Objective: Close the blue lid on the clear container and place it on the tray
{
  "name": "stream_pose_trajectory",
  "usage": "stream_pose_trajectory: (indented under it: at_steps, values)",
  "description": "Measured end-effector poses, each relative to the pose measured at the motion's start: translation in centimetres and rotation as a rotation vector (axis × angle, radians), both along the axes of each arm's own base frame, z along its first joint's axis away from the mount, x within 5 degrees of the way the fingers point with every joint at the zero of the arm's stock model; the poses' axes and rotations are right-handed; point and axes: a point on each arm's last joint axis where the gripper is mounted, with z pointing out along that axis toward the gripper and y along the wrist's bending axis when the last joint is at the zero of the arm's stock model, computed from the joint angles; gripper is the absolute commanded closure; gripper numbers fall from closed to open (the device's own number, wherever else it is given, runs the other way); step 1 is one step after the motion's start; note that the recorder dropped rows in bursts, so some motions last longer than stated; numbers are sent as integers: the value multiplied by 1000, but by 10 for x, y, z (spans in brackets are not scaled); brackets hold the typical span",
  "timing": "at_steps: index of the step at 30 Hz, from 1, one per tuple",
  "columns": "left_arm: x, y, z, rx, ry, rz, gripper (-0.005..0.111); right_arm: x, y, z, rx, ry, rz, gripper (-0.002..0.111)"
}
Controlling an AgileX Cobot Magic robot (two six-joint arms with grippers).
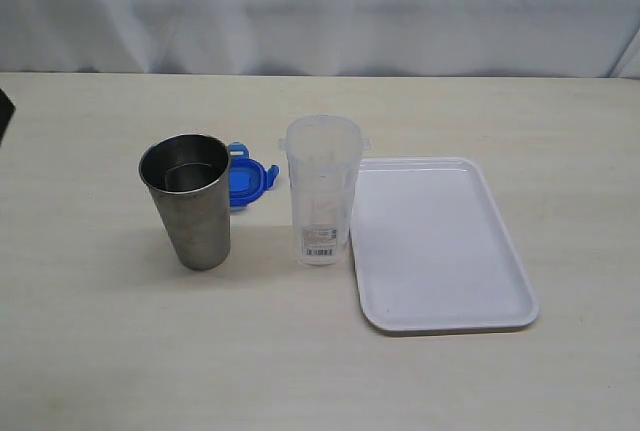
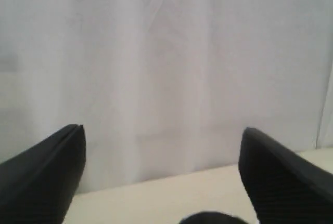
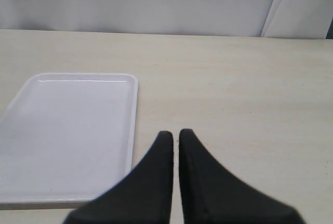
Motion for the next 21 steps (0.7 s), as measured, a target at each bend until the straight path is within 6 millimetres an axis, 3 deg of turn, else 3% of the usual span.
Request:
stream_pose_trajectory:
  at_steps: [4, 13, 21]
  values:
    - [18, -4, -23, 37, 105, -31, 30, 0, 0, 0, 1, 0, 0, 104]
    - [36, -11, -56, 36, 231, -104, 30, 0, 0, 0, 1, 0, 0, 104]
    - [43, -18, -55, 72, 213, -183, 28, 0, 0, 0, 1, 0, 0, 104]
